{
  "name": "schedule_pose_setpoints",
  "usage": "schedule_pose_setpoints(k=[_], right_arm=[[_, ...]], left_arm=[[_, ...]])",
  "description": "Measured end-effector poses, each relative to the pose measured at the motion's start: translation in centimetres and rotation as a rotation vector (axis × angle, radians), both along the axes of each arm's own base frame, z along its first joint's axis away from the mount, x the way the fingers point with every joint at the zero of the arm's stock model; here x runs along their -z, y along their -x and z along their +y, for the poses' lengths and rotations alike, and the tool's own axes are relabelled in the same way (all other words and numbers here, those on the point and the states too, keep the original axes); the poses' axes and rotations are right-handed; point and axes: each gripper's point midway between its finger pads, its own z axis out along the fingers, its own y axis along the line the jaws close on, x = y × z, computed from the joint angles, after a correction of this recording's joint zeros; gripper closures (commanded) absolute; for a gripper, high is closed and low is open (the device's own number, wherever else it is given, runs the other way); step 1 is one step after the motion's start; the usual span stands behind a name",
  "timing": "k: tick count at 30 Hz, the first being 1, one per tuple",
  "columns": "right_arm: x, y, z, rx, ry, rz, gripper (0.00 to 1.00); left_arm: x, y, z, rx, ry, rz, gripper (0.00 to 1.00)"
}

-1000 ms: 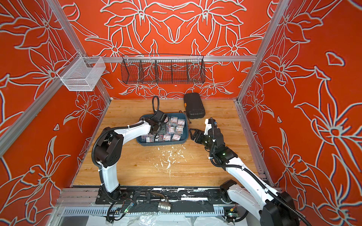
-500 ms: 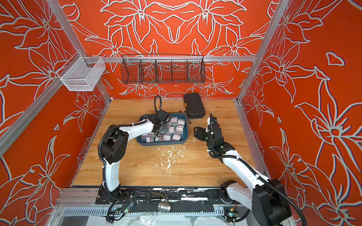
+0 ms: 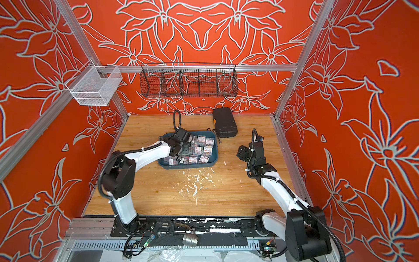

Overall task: Take the paper clips out of the storage box
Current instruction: Place the boxed paper clips at the center of the board.

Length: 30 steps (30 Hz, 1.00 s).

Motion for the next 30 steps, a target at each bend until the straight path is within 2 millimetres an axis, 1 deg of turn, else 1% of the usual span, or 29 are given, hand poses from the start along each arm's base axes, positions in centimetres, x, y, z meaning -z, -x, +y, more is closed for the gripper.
schedule_pose_setpoints(k=[2, 5, 7, 8, 10, 13, 15, 21, 25, 28, 30], right_arm=[[1.2, 0.1, -1.4, 0.055, 0.035, 0.040, 0.24], [2.8, 0.2, -2.8, 0.107, 0.064, 0.092, 0.24], [3.4, 0.2, -3.3, 0.127, 0.073, 0.107, 0.24], [3.5, 0.2, -3.4, 0.131, 0.075, 0.111, 0.24], [4.1, 0.1, -3.4, 0.134, 0.080, 0.127, 0.24], [5.0, -0.1, -3.4, 0.133, 0.087, 0.163, 0.25], [5.2, -0.2, -3.4, 0.133, 0.088, 0.169, 0.25], [4.8, -0.3, -3.4, 0.136, 0.086, 0.153, 0.24], [4.5, -0.4, -3.4, 0.138, 0.083, 0.142, 0.24], [4.5, -0.4, -3.4, 0.138, 0.083, 0.142, 0.24], [4.5, -0.4, -3.4, 0.138, 0.083, 0.143, 0.24]], left_arm=[[-2.8, 1.5, 0.8, -0.013, 0.039, -0.048, 0.72], [-6.0, 4.3, 2.1, -0.034, 0.097, -0.102, 0.75], [-7.0, 6.4, 3.0, -0.046, 0.131, -0.116, 0.76], [-7.0, 7.4, 3.3, -0.049, 0.142, -0.115, 0.77], [-6.3, 9.6, 3.8, -0.055, 0.156, -0.091, 0.78], [-4.4, 12.7, 4.3, -0.056, 0.166, -0.026, 0.81], [-3.1, 14.4, 4.4, -0.055, 0.170, 0.019, 0.82], [0.6, 18.1, 3.4, -0.029, 0.204, 0.109, 0.82], [3.5, 19.6, 3.0, -0.028, 0.196, 0.176, 0.84], [5.0, 19.8, 2.3, -0.026, 0.184, 0.208, 0.85], [5.6, 19.7, 1.6, -0.017, 0.183, 0.215, 0.85]])
